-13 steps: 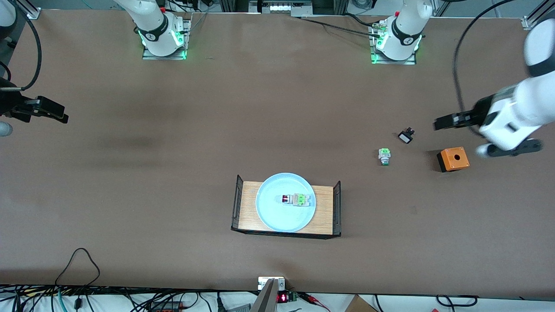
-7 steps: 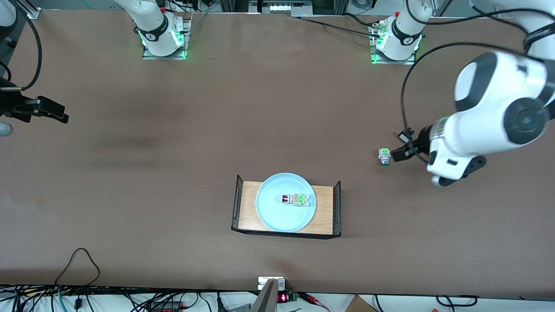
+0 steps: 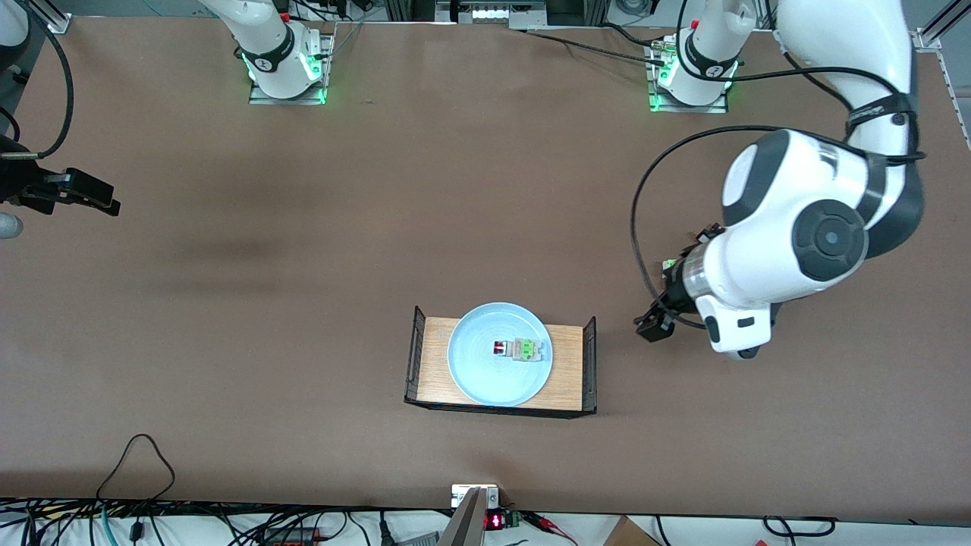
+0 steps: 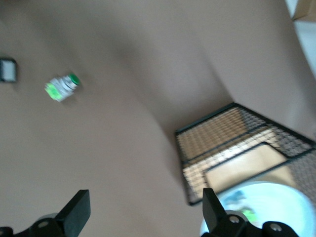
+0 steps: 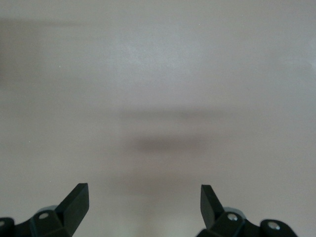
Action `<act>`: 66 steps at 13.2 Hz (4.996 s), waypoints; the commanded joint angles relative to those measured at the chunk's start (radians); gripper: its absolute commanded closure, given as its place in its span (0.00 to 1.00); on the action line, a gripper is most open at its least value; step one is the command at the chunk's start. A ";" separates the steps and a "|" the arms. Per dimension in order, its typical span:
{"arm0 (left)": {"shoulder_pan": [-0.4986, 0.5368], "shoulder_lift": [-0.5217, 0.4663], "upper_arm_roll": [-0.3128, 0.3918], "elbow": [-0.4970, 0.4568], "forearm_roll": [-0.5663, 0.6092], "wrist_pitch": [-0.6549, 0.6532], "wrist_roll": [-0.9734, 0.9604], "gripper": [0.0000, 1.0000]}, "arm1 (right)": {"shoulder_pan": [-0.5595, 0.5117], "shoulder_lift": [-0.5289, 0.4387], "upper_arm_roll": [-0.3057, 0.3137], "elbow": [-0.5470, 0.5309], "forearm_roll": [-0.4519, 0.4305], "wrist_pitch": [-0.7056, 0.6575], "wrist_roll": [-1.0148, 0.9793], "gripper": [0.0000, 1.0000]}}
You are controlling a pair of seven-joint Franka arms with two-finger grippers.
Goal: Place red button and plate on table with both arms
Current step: 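Move the left gripper over the green button on the blue plate, then lower the left gripper and close it on the green button, then lift the green button with the left gripper toward the orange box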
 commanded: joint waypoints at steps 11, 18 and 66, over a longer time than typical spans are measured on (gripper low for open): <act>-0.308 0.217 0.199 0.124 -0.008 0.396 -0.420 0.00 | 0.002 -0.016 -0.002 -0.001 -0.014 -0.007 -0.001 0.00; -0.400 0.289 0.301 0.133 -0.006 0.500 -0.432 0.00 | 0.002 -0.016 -0.002 0.000 -0.014 -0.008 -0.001 0.00; -0.124 -0.016 0.361 -0.174 -0.034 0.143 0.810 0.99 | 0.050 0.020 0.001 0.000 0.001 0.047 0.002 0.00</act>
